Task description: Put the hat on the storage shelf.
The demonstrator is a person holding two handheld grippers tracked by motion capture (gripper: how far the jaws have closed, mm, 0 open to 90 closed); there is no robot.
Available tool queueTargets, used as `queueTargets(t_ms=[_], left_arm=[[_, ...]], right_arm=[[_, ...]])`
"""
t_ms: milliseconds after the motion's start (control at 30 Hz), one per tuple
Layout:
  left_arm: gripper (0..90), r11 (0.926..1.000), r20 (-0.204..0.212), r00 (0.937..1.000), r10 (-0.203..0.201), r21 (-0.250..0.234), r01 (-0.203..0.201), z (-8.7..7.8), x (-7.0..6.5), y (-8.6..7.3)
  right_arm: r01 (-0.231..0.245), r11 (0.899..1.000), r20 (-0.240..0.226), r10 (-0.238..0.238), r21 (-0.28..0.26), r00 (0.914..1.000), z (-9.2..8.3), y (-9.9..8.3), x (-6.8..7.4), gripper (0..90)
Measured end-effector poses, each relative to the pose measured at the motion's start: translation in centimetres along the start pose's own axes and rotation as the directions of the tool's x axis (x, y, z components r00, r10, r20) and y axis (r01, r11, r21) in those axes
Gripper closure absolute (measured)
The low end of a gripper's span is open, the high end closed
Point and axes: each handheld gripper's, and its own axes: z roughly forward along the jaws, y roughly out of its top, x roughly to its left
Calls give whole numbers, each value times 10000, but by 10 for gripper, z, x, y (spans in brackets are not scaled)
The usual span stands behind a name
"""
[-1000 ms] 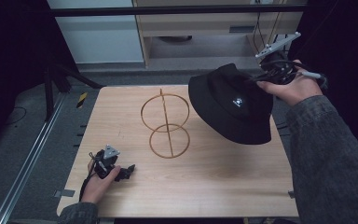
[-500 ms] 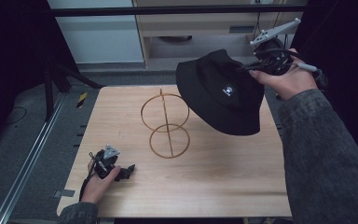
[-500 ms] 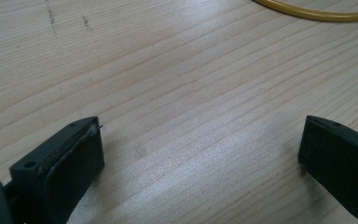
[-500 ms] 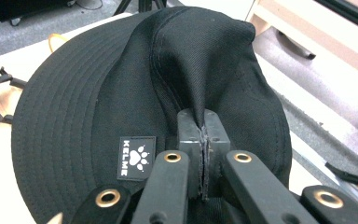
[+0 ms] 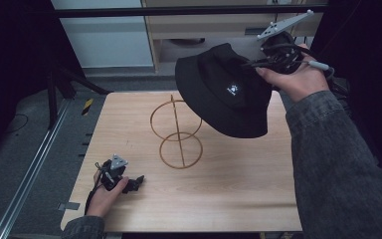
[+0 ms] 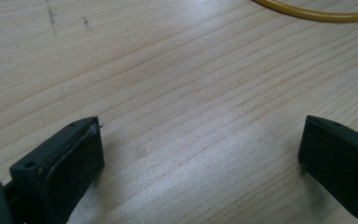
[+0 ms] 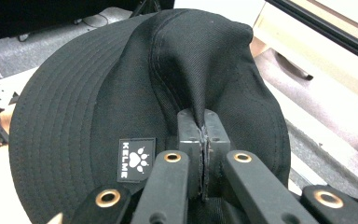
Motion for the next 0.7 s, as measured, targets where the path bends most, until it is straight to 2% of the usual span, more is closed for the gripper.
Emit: queueTargets(t_ms=[367,700], left_arm=[[0,10000,14,10000,18,20,-18,0,0,0],[0,10000,12,10000,23,20,-23,0,0,0]], right_arm=[[339,9991,-210,-344,-248,9992,15,22,18,894],[559,9978,-311,-570,-369,9979,22,32,28,894]])
